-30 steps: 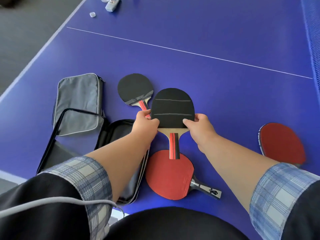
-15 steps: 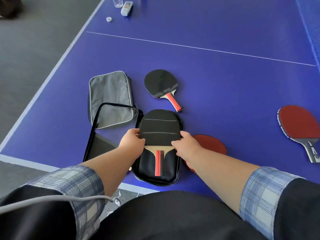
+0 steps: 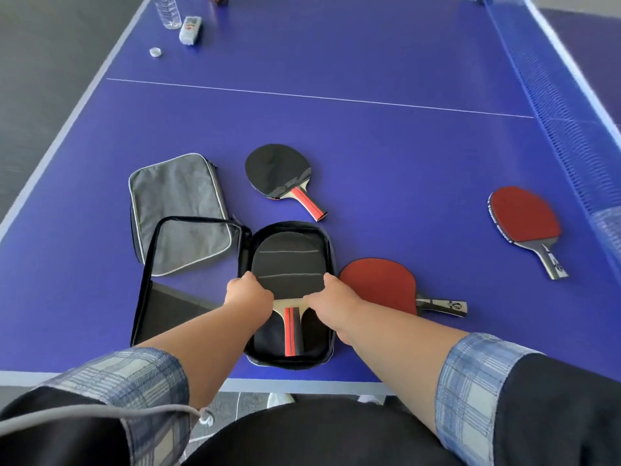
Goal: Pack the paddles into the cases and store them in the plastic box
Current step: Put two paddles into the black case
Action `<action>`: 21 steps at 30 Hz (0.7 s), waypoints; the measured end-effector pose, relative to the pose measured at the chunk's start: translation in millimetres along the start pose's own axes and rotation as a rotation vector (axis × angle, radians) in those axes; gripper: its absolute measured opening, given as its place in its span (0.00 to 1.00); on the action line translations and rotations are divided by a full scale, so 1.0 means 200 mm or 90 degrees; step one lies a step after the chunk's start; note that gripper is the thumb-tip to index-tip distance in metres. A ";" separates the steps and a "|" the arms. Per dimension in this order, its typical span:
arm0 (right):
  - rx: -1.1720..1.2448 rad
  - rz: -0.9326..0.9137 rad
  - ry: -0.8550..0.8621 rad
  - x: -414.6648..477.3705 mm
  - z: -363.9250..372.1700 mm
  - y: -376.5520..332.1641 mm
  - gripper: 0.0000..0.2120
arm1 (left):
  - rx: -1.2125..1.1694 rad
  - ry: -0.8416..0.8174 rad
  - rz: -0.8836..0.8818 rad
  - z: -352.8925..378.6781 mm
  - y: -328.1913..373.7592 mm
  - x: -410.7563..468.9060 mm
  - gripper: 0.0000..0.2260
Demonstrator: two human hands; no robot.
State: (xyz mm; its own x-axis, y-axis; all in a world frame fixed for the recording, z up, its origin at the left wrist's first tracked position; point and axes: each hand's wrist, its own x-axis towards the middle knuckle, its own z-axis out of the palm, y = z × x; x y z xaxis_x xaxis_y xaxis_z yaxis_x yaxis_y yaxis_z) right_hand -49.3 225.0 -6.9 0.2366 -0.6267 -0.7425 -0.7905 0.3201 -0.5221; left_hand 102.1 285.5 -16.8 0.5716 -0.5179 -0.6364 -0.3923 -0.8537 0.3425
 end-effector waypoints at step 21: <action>0.229 0.000 0.316 -0.21 -1.36 0.80 0.22 | -0.039 -0.142 0.347 0.67 1.22 -0.39 0.14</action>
State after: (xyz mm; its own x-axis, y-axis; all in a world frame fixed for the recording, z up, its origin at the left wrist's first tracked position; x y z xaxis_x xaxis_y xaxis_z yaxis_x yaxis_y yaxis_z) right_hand -338.8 109.5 54.6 -0.1227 -0.8553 -0.5035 -0.5295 0.4855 -0.6957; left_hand -134.6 124.3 23.2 0.1311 -0.8644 -0.4854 -0.5408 -0.4727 0.6958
